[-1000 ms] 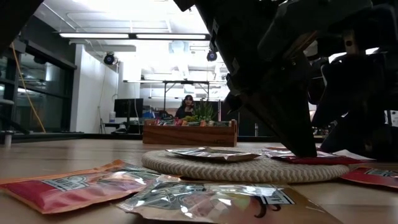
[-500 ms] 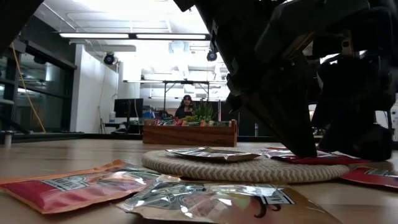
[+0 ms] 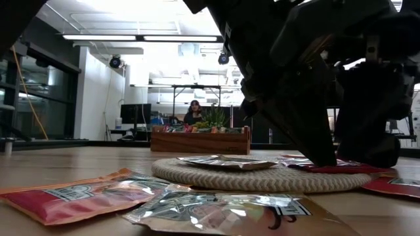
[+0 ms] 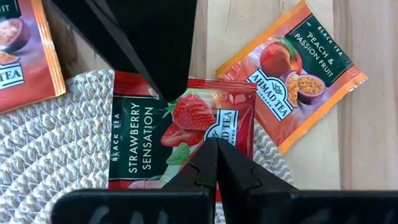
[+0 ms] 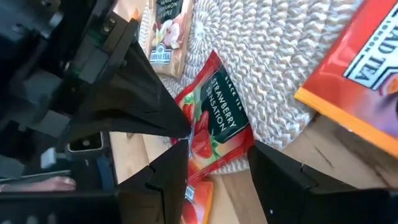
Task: Pick & Place Tea
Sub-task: Put the red tea bag into the left section of the wooden organizer
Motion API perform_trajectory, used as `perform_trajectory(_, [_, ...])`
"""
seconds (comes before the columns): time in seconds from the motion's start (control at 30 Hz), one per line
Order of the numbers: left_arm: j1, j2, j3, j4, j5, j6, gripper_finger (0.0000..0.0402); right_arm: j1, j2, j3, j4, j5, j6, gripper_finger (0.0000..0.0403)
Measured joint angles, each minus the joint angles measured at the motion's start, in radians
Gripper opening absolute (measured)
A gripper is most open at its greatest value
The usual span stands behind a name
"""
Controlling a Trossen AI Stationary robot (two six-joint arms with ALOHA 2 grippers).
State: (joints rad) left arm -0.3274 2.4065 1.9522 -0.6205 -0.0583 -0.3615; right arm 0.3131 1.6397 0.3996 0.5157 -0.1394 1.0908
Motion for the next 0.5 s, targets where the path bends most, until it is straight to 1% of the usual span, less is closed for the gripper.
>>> perform_trajectory(0.1, [-0.002, 0.000, 0.000, 0.000, 0.000, 0.014, 0.0000, -0.009, 0.001, 0.012, -0.025, -0.008, -0.039, 0.0161])
perform_trajectory(0.2, [-0.001, 0.000, 0.000, 0.000, 0.006, 0.015, 0.0000, -0.024, 0.001, 0.014, -0.031, -0.024, -0.068, 0.0149])
perform_trajectory(0.37, [0.000, 0.000, 0.000, -0.001, 0.012, 0.014, 0.0000, -0.045, 0.001, 0.014, -0.032, -0.037, -0.101, 0.0115])
perform_trajectory(0.5, [0.000, 0.000, 0.000, 0.000, 0.012, 0.015, 0.0000, -0.056, 0.001, 0.014, -0.029, -0.034, -0.116, 0.0076])
